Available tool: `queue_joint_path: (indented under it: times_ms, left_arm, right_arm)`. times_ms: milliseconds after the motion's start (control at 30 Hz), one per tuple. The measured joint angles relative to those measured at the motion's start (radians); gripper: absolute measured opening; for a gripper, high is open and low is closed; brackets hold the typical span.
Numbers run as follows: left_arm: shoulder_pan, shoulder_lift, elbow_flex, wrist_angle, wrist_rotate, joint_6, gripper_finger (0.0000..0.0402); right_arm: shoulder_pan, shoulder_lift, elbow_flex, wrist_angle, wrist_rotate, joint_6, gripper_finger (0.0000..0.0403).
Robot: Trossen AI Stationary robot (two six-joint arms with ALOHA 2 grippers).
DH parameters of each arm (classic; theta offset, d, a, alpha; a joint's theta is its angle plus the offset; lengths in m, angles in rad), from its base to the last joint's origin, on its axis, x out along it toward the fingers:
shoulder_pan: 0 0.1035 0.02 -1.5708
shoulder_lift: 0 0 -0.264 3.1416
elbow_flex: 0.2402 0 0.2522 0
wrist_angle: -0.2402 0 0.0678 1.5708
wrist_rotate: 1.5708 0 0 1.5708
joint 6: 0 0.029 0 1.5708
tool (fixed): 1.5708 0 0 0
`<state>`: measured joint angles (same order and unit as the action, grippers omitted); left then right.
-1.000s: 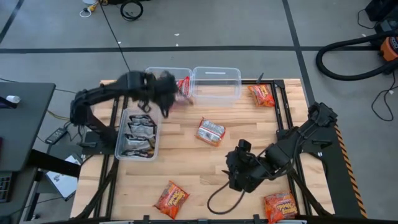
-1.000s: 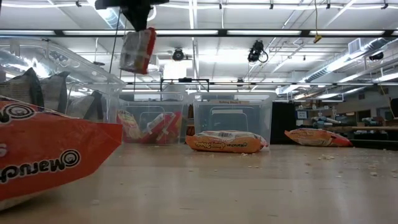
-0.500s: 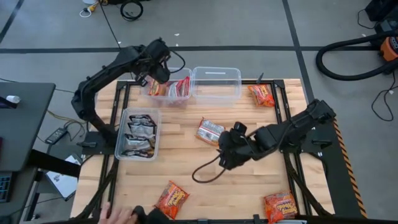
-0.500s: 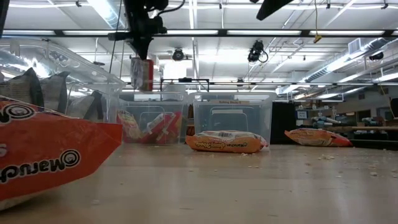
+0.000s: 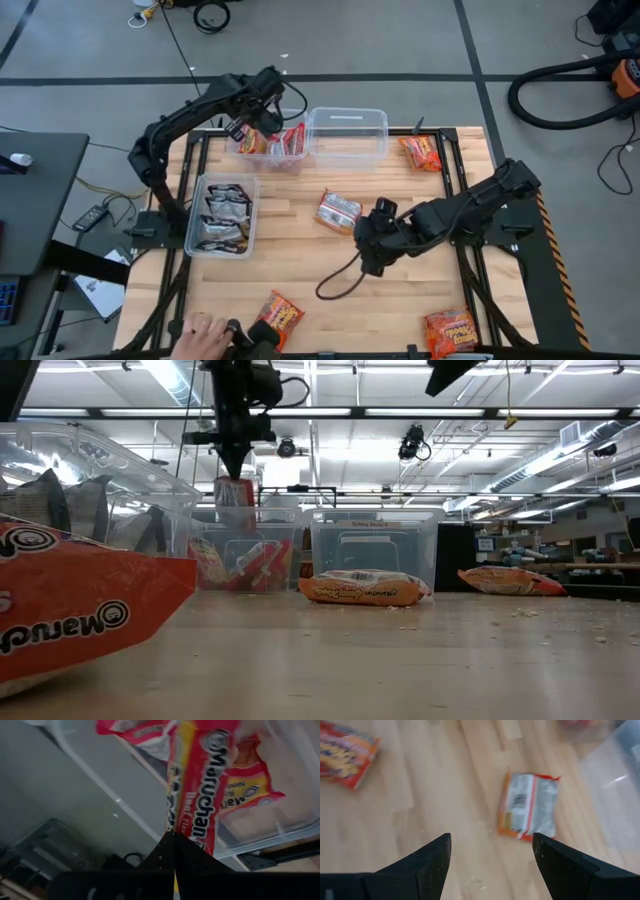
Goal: Sort Maruchan noodles
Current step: Put the bottom left red noodle pack into the top left transparent bin
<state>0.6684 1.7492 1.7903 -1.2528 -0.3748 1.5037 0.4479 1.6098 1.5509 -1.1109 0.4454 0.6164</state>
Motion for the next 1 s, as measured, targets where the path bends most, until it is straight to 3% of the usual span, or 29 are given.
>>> queue_joint_path:
  times_ms: [300, 567, 667, 833, 1000]
  left_arm:
    - [0.018, 0.108, 0.000, 0.001, 0.033, -0.021, 0.0002]
    - [0.025, 0.174, 0.001, -0.002, 0.050, -0.030, 0.0004]
    - [0.025, 0.183, 0.001, 0.072, 0.050, -0.043, 0.0005]
    - [0.023, 0.183, 0.001, 0.215, 0.066, -0.189, 0.0006]
    - [0.022, 0.183, 0.001, 0.228, 0.067, -0.403, 0.0006]
  right_arm:
    - [0.089, -0.070, 0.000, -0.036, -0.012, 0.123, 0.0284]
    - [0.131, -0.131, 0.000, -0.044, 0.060, 0.203, 0.0284]
    - [0.132, -0.142, 0.000, -0.044, 0.077, 0.203, 0.0284]
    - [0.131, -0.143, 0.000, -0.048, 0.078, 0.195, 0.0284]
    - [0.129, -0.143, 0.000, -0.048, 0.078, 0.201, 0.0284]
